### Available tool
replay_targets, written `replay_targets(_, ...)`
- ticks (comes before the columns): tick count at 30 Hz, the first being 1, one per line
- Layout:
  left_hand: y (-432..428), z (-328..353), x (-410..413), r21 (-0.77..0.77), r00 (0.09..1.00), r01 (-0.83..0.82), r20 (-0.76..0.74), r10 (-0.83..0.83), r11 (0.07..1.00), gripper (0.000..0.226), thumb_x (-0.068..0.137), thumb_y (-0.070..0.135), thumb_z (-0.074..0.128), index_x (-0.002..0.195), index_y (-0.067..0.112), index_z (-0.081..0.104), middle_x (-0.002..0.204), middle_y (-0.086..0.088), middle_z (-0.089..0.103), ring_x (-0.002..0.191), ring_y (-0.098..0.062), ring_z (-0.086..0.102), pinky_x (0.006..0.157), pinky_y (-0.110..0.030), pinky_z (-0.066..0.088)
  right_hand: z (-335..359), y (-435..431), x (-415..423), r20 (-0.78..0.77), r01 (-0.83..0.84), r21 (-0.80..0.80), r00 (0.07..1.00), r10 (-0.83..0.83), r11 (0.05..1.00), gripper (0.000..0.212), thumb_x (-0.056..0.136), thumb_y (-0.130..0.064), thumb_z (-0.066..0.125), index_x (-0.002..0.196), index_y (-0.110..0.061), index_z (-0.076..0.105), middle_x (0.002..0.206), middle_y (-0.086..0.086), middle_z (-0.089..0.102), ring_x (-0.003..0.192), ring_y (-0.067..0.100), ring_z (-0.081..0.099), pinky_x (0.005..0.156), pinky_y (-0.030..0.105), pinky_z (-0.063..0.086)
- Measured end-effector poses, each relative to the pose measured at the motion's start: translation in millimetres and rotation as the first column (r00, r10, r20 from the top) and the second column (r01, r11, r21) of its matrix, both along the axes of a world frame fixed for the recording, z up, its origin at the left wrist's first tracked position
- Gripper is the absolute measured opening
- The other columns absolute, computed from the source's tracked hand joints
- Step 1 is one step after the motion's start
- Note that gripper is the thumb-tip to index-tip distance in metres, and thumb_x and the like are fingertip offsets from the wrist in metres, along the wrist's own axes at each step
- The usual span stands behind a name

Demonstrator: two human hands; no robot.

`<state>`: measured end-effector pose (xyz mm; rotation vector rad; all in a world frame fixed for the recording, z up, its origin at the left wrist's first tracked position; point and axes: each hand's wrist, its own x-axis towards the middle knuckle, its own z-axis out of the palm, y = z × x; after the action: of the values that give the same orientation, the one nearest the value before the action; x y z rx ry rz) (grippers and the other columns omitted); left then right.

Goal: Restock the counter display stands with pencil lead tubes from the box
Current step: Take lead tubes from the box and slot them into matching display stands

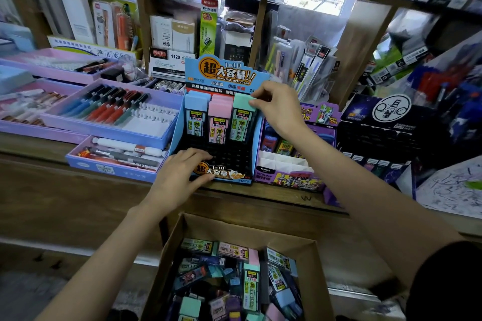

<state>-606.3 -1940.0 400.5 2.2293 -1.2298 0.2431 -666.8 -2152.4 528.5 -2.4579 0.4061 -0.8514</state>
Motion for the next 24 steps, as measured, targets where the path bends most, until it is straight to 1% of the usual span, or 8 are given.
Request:
replay_targets(4,1,0,0,-0.001,1.0,-0.001,0.005,0.001,1.0,0.042,0.085,0.036,0.064,0.123,0.019,0.058,0.121,0.004,0.059,0.11,-0.014,0.052,0.088,-0.024,0.032,4,-5,1,-0.051,-0.016,-0.108,0.999,0.011,0.994,0.007,0.081,-0.018,0.071,0.084,-0.014,0.068,0.083,-0.007,0.062,0.084,0.016,0.059,0.083,0.038,0.05)
replay_targets(7,0,-1,0,-0.002,1.0,0.003,0.012,-0.003,1.0,0.042,0.085,0.036,0.064,0.122,0.018,0.058,0.121,0.003,0.059,0.109,-0.015,0.053,0.088,-0.024,0.032,5,-11,-1,-0.085,-0.039,-0.048,0.996,0.034,0.998,0.006,0.081,-0.015,0.071,0.085,-0.013,0.067,0.086,-0.004,0.064,0.087,0.019,0.061,0.084,0.042,0.05)
replay_targets(11,0,-1,0,-0.007,1.0,0.007,0.016,-0.007,1.0,0.041,0.085,0.035,0.064,0.122,0.018,0.058,0.121,0.003,0.059,0.11,-0.015,0.053,0.088,-0.025,0.033,6,-10,-1,-0.107,-0.125,-0.013,0.987,0.123,0.992,0.007,0.08,-0.012,0.072,0.082,-0.015,0.066,0.084,-0.004,0.061,0.083,0.014,0.058,0.078,0.031,0.048)
replay_targets(13,0,-1,0,-0.006,1.0,0.008,0.017,-0.008,1.0,0.041,0.086,0.035,0.063,0.122,0.018,0.058,0.121,0.003,0.059,0.11,-0.016,0.053,0.088,-0.025,0.033,4,-9,0,-0.106,-0.12,-0.039,0.988,0.115,0.992,0.006,0.08,-0.013,0.072,0.083,-0.014,0.067,0.083,-0.003,0.063,0.082,0.014,0.057,0.078,0.031,0.047)
replay_targets(16,0,-1,-1,-0.005,1.0,0.006,0.011,-0.006,1.0,0.042,0.086,0.036,0.063,0.123,0.018,0.057,0.122,0.003,0.058,0.11,-0.015,0.052,0.089,-0.025,0.033,-4,-9,1,-0.144,-0.069,-0.199,0.989,0.041,0.978,0.01,0.081,-0.019,0.071,0.089,-0.014,0.069,0.094,0.004,0.068,0.091,0.021,0.059,0.083,0.035,0.048)
replay_targets(19,0,-1,-1,-0.007,1.0,0.005,0.009,-0.005,1.0,0.042,0.086,0.036,0.063,0.123,0.019,0.057,0.122,0.003,0.058,0.11,-0.014,0.052,0.089,-0.024,0.032,-10,-10,4,-0.156,-0.037,-0.432,0.987,-0.035,0.901,0.015,0.084,-0.023,0.068,0.094,-0.012,0.067,0.102,0.006,0.062,0.101,0.025,0.051,0.082,0.033,0.039)
replay_targets(21,0,-1,-1,-0.008,1.0,0.008,0.012,-0.008,1.0,0.041,0.086,0.036,0.063,0.123,0.018,0.057,0.122,0.003,0.058,0.11,-0.015,0.052,0.088,-0.025,0.033,-11,-11,5,-0.158,-0.036,-0.507,0.986,-0.051,0.861,0.017,0.085,-0.023,0.066,0.097,-0.011,0.065,0.105,0.007,0.059,0.103,0.026,0.048,0.081,0.033,0.036)
replay_targets(24,1,3,-1,0.001,1.0,0.026,0.002,-0.026,1.0,0.042,0.086,0.035,0.063,0.123,0.016,0.058,0.122,0.0,0.058,0.111,-0.018,0.052,0.09,-0.029,0.037,-11,-11,4,-0.182,-0.046,-0.563,0.981,-0.069,0.825,0.02,0.088,-0.024,0.062,0.103,-0.01,0.063,0.107,0.008,0.058,0.104,0.027,0.048,0.084,0.035,0.037)
